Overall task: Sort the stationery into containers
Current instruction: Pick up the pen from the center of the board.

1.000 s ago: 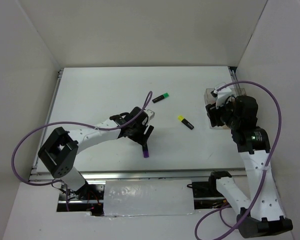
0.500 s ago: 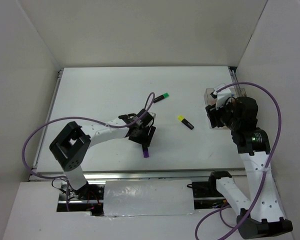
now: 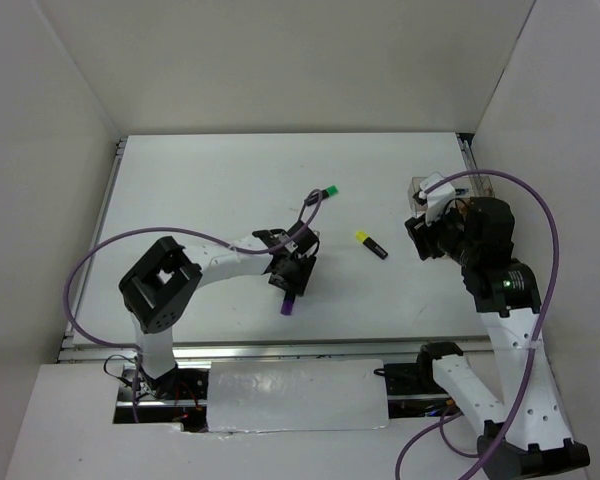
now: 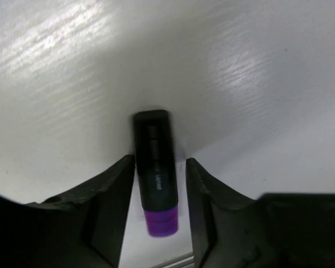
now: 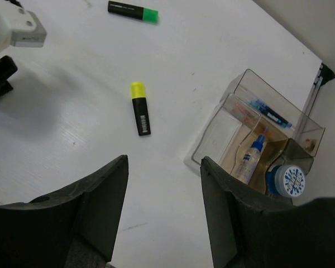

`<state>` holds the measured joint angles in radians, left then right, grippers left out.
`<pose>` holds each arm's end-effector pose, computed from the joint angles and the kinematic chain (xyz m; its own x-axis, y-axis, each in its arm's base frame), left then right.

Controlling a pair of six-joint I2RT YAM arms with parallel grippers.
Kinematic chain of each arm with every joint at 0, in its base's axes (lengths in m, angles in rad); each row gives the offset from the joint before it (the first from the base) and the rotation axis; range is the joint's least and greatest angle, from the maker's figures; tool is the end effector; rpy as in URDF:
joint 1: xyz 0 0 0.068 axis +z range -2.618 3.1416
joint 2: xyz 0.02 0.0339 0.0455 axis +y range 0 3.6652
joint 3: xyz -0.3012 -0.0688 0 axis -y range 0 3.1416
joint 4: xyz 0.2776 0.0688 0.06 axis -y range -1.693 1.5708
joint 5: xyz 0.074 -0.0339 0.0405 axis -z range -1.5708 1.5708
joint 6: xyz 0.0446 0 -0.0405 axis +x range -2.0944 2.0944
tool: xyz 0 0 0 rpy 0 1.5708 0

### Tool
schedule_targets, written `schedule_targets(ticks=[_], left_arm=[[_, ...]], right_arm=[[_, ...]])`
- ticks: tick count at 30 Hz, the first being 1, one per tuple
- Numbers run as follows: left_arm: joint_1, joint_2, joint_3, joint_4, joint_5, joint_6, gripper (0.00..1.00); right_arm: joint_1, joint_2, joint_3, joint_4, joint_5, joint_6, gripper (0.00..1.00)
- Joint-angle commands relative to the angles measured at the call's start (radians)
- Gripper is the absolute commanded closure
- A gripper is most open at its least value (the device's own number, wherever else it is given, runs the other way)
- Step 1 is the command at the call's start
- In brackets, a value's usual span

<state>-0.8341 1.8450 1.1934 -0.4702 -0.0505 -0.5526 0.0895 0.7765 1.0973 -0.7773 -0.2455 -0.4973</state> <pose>0.2772 -0.3023 0.1760 -0.8957 0.2072 -0.3933 0.2994 0.9352 -0.1891 0.1533 0.0246 0.4174 -0.2409 -0.4862 -0.8400 -0.4766 0.8132 -0.3340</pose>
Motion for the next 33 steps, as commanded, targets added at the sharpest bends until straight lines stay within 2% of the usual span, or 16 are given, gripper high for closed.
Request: schedule_targets(ticks=[1, 3, 6, 7, 8, 12, 15, 18, 20, 23, 25, 29, 33], left_arm=[[-0.005, 0.065, 0.024, -0.015, 0.020, 0.003, 0.48], [-0.005, 0.074, 0.035, -0.016, 0.032, 0.008, 0.52], [0.000, 0.083, 0.049, -0.016, 0.043, 0.011, 0.65], [0.009, 0.085, 0.051, -0.013, 0.075, 0.013, 0.73], [0.013, 0.083, 0.054, -0.010, 0.092, 0.016, 0.78], [0.059, 0.085, 0.084, -0.015, 0.162, 0.023, 0.90], [0.102, 0.080, 0.135, -0.028, 0.270, 0.033, 0.99], [0.139, 0.066, 0.176, -0.042, 0.427, 0.028, 1.00], [0.147, 0.048, 0.184, -0.036, 0.560, 0.026, 1.00], [0.152, 0.005, 0.166, -0.007, 0.668, 0.005, 1.00], [0.147, -0.013, 0.141, -0.001, 0.689, -0.009, 1.00], [0.144, -0.053, 0.107, 0.022, 0.728, -0.030, 1.00], [0.147, -0.046, 0.129, -0.002, 0.776, -0.030, 1.00]], right_arm=[[0.022, -0.042, -0.025, 0.036, -0.052, -0.070, 0.39], [0.033, -0.081, -0.054, 0.046, -0.070, -0.128, 0.39], [0.049, -0.143, -0.099, 0.067, -0.112, -0.227, 0.39], [0.052, -0.158, -0.109, 0.069, -0.141, -0.251, 0.39], [0.056, -0.189, -0.119, 0.072, -0.156, -0.297, 0.39], [0.088, -0.241, -0.165, 0.041, -0.254, -0.414, 0.39], [0.145, -0.244, -0.180, -0.002, -0.311, -0.507, 0.38], [0.249, -0.226, -0.203, -0.004, -0.307, -0.599, 0.37], [0.363, -0.195, -0.214, -0.005, -0.270, -0.665, 0.37], [0.527, -0.149, -0.234, 0.028, -0.221, -0.736, 0.37], [0.599, -0.102, -0.255, 0.061, -0.196, -0.770, 0.37], [0.820, 0.001, -0.278, 0.159, -0.123, -0.791, 0.37], [0.944, 0.120, -0.300, 0.262, -0.049, -0.802, 0.38]])
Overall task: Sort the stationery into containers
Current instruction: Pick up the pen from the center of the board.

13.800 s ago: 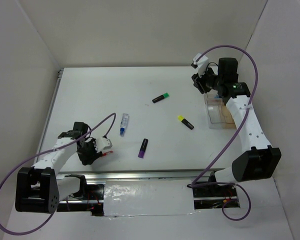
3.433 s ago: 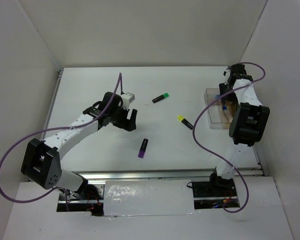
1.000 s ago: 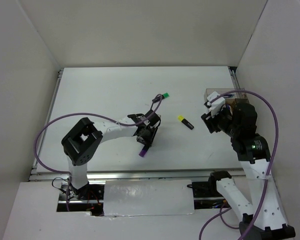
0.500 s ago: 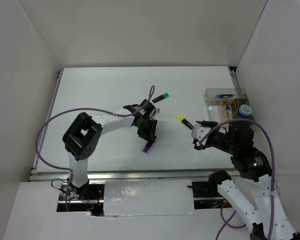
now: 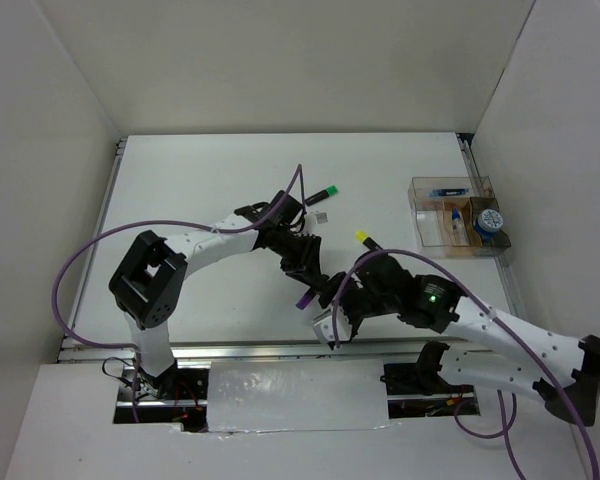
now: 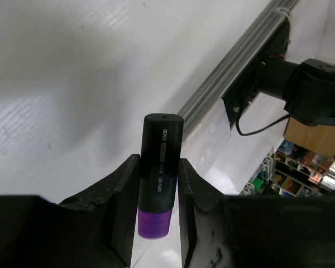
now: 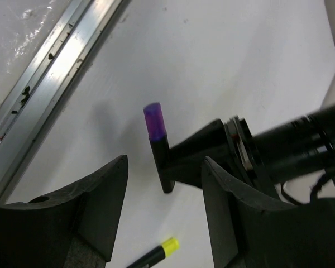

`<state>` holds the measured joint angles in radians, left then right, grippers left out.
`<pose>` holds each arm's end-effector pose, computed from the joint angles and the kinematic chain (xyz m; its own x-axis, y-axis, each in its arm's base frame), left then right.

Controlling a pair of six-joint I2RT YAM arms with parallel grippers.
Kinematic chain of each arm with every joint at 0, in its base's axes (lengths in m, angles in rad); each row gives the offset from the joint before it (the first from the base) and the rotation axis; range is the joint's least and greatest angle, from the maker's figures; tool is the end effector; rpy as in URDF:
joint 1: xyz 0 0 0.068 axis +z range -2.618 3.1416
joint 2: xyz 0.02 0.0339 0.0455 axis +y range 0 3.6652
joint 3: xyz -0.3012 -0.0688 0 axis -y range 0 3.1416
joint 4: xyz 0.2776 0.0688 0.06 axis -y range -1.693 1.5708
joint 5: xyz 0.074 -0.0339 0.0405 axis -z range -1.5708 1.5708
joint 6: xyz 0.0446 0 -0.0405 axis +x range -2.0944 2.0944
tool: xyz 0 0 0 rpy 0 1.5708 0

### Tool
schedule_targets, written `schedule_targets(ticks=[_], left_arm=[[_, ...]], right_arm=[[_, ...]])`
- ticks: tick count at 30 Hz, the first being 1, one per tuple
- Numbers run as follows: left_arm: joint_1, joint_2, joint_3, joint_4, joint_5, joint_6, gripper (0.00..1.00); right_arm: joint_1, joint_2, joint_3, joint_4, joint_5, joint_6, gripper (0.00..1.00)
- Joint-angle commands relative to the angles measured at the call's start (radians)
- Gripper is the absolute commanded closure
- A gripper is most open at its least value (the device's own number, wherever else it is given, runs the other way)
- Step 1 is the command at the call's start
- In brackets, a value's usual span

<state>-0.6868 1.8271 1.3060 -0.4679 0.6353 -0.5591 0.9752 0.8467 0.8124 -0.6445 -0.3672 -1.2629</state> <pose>0.3137 -0.2914 0.2269 -0.9521 0.2286 -0.2029 0.3037 0.6333 -0.7118 0.0933 0.1662 0.3170 0.7789 -0.4361 -0.4507 -0.6173 -0.4067 -0.6734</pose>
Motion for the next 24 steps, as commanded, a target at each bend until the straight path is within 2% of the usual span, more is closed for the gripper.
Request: schedule_targets(ticks=[1, 8, 18, 24], left_arm=[[0.000, -0.026, 0.019, -0.008, 0.096, -0.025, 1.00], [0.000, -0.026, 0.041, -0.032, 0.124, -0.028, 1.00], [0.003, -0.049, 0.033, -0.029, 0.141, -0.045, 1.00], [0.004, -0.063, 0.021, -0.017, 0.158, -0.055, 1.00]], right_arm=[[0.069, 0.067, -0.019, 0.140, 0.079, -0.033, 0.38], [0.063, 0.175, -0.033, 0.192, 0.099, -0.075, 0.42], [-0.015, 0.311, -0.015, 0.174, 0.097, -0.156, 0.45], [-0.046, 0.356, -0.024, 0.198, 0.116, -0.188, 0.54]])
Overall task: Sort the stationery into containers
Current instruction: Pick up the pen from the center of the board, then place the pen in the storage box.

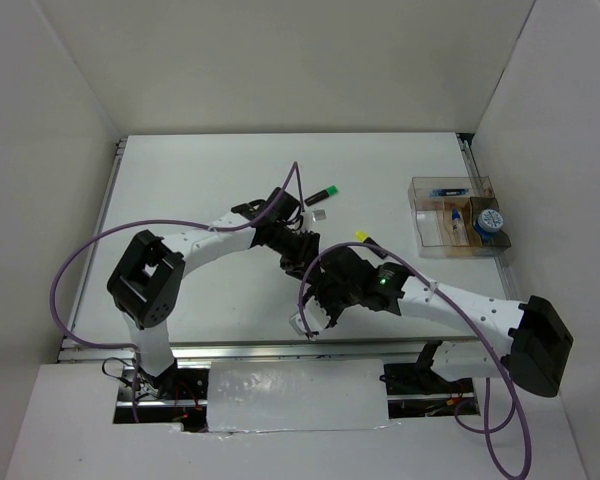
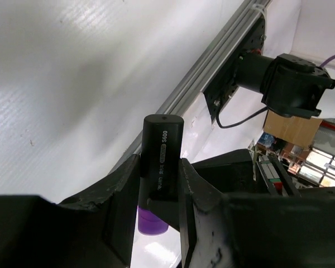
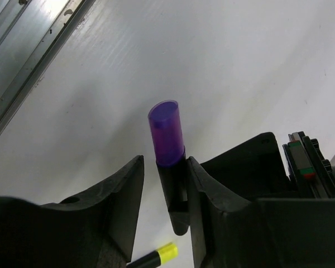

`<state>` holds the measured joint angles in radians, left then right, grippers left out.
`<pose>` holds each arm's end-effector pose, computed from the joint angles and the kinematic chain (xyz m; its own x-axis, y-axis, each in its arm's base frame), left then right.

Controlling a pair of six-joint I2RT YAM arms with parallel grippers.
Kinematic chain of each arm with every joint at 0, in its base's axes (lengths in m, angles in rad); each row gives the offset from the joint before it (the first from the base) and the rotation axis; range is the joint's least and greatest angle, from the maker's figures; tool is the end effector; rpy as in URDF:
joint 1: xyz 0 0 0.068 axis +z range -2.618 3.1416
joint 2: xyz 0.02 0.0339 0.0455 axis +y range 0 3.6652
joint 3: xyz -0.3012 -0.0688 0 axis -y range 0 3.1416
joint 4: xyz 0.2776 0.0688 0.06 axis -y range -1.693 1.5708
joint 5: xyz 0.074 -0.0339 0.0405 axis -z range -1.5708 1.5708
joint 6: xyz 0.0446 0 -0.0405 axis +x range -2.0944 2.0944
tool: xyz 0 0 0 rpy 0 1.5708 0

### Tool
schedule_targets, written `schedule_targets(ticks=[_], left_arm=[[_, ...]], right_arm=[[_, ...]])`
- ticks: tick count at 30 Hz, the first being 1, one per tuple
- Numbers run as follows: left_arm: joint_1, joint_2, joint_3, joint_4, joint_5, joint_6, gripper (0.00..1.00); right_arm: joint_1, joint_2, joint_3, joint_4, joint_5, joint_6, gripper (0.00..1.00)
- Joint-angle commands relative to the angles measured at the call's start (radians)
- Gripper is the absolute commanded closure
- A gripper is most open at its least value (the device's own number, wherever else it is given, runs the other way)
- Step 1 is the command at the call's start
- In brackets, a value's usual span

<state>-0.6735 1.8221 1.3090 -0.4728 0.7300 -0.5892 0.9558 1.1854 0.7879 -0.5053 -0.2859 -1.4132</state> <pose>0.3140 -0.2886 0.2318 -0.9600 0.2363 -0.1500 0.2635 0.5823 -0.7691 0.1388 0.2182 0.2488 0.8024 -0.5064 -0.3159 -0.5861 -0.5688 -0.5770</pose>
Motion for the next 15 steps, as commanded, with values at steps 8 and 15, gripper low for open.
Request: schedule_targets(ticks=[8, 15], left_arm=[[-0.005, -0.098, -0.030, 0.049, 0.135, -0.047, 0.97], [0.003, -0.135, -0.013, 0.004, 0.015, -0.023, 0.06]], right_arm=[[-0.046, 0.017, -0.012, 0.126, 0.051, -0.047, 0.86], [-0.038, -0.065, -0.021, 0.136, 0.051, -0.046, 0.99]])
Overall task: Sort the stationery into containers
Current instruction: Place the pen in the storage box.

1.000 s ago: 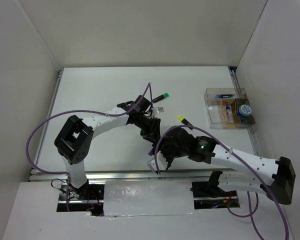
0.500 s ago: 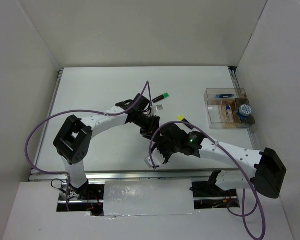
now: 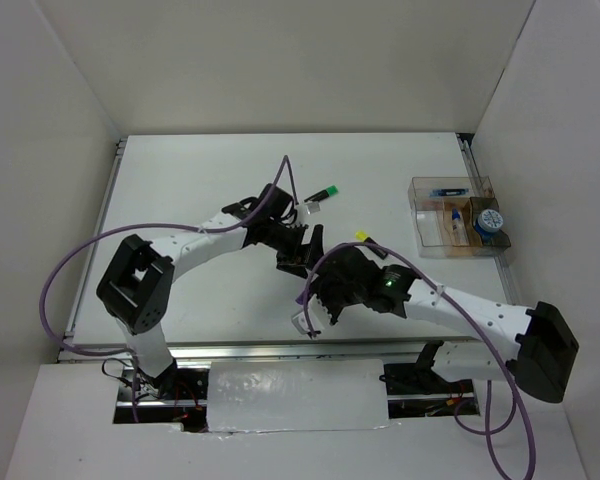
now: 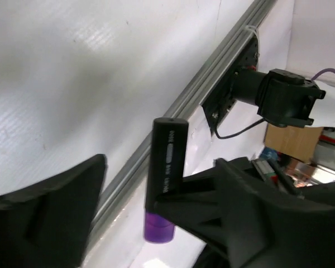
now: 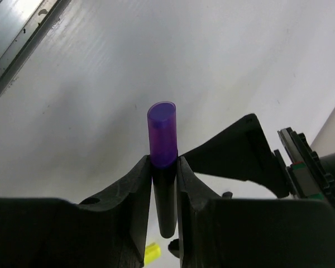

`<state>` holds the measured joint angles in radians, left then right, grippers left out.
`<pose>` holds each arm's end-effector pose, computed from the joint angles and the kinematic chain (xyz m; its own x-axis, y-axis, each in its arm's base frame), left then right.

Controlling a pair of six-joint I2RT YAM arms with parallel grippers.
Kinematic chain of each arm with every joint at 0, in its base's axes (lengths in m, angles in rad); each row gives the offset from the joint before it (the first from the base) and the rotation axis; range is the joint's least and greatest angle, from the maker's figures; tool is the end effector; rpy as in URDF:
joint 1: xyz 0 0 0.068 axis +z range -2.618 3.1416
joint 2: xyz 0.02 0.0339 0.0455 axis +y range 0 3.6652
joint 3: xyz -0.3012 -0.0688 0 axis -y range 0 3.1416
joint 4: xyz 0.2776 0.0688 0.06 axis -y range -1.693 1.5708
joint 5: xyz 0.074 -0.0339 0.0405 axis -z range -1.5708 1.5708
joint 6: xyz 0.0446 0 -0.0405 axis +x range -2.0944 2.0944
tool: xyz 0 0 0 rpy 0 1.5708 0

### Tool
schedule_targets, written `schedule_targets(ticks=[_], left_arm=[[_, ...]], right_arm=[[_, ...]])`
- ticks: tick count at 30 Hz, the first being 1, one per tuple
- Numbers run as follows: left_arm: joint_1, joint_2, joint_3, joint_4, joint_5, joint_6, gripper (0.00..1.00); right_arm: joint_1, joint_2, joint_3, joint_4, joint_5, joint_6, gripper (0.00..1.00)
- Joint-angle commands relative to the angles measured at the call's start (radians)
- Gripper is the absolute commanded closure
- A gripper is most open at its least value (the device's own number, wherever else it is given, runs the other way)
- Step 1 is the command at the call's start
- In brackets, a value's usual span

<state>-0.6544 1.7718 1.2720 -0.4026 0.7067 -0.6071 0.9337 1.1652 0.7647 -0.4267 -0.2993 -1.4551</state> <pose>0.3151 -0.2783 0.2436 -0.9576 0.1878 -0.2183 0.2872 0.5669 -0.7721 0.1436 0.2161 0.2514 0.8304 -0.4736 -0.2937 -0.5373 -0.5406 -0.6474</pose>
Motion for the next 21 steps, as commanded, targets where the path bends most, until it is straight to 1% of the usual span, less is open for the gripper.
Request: schedule_targets(ticks=[1, 2, 3, 4, 5, 6, 7, 8, 9, 10, 11, 12, 13, 14, 15, 16, 18, 19, 20, 21], left_arm=[[-0.010, -0.090, 0.041, -0.096, 0.008, 0.012, 0.01], [0.002, -0.100, 0.049, -0.099, -0.012, 0.016, 0.01], [0.037, -0.101, 0.061, -0.102, -0.057, 0.023, 0.01], [0.062, -0.100, 0.090, -0.116, -0.085, 0.033, 0.01], [0.126, -0.094, 0.108, -0.122, -0.114, 0.036, 0.01], [0.162, -0.095, 0.150, -0.130, -0.204, 0.038, 0.01], [0.195, -0.100, 0.162, -0.130, -0.252, 0.026, 0.01], [0.255, -0.118, 0.168, -0.111, -0.281, 0.021, 0.01], [0.275, -0.135, 0.159, -0.087, -0.309, 0.017, 0.01], [0.289, -0.153, 0.150, -0.032, -0.364, 0.030, 0.01], [0.289, -0.190, 0.135, -0.003, -0.398, 0.046, 0.01], [0.279, -0.210, 0.109, 0.025, -0.429, 0.094, 0.01], [0.265, -0.225, 0.098, 0.048, -0.496, 0.125, 0.01], [0.236, -0.250, 0.090, 0.079, -0.516, 0.157, 0.01], [0.219, -0.253, 0.087, 0.082, -0.526, 0.220, 0.01], [0.204, -0.253, 0.095, 0.085, -0.556, 0.240, 0.01], [0.171, -0.244, 0.118, 0.061, -0.543, 0.324, 0.01], [0.170, -0.236, 0.124, 0.061, -0.506, 0.360, 0.01], [0.162, -0.223, 0.130, 0.051, -0.451, 0.380, 0.01], [0.148, -0.213, 0.151, 0.042, -0.472, 0.386, 0.01]], right_arm=[[-0.012, -0.085, 0.002, 0.054, 0.062, 0.028, 0.99], [-0.006, -0.107, 0.007, 0.051, 0.060, 0.047, 1.00], [0.002, -0.130, 0.010, 0.033, 0.058, 0.073, 1.00], [0.005, -0.171, 0.027, 0.016, 0.057, 0.135, 1.00], [0.005, -0.194, 0.037, -0.015, 0.058, 0.171, 1.00], [-0.002, -0.231, 0.045, -0.018, 0.069, 0.285, 1.00], [-0.015, -0.243, 0.065, -0.023, 0.081, 0.347, 1.00], [-0.035, -0.252, 0.079, -0.033, 0.104, 0.419, 1.00], [-0.102, -0.257, 0.094, -0.035, 0.121, 0.588, 1.00], [-0.152, -0.250, 0.134, -0.050, 0.138, 0.664, 1.00], [-0.212, -0.239, 0.157, -0.108, 0.126, 0.743, 1.00], [-0.281, -0.208, 0.180, -0.133, 0.108, 0.866, 1.00], [-0.417, -0.194, 0.209, -0.150, 0.091, 0.918, 1.00], [-0.488, -0.176, 0.223, -0.171, 0.060, 0.961, 1.00], [-0.554, -0.141, 0.232, -0.173, 0.051, 1.034, 1.00], [-0.685, -0.122, 0.255, -0.166, 0.045, 1.071, 1.00], [-0.806, -0.044, 0.284, -0.167, 0.008, 1.151, 1.00], [-0.900, -0.014, 0.320, -0.172, 0.003, 1.173, 1.00], [-0.926, 0.046, 0.337, -0.182, -0.003, 1.187, 1.00], [-0.972, 0.075, 0.367, -0.185, -0.011, 1.205, 1.00]])
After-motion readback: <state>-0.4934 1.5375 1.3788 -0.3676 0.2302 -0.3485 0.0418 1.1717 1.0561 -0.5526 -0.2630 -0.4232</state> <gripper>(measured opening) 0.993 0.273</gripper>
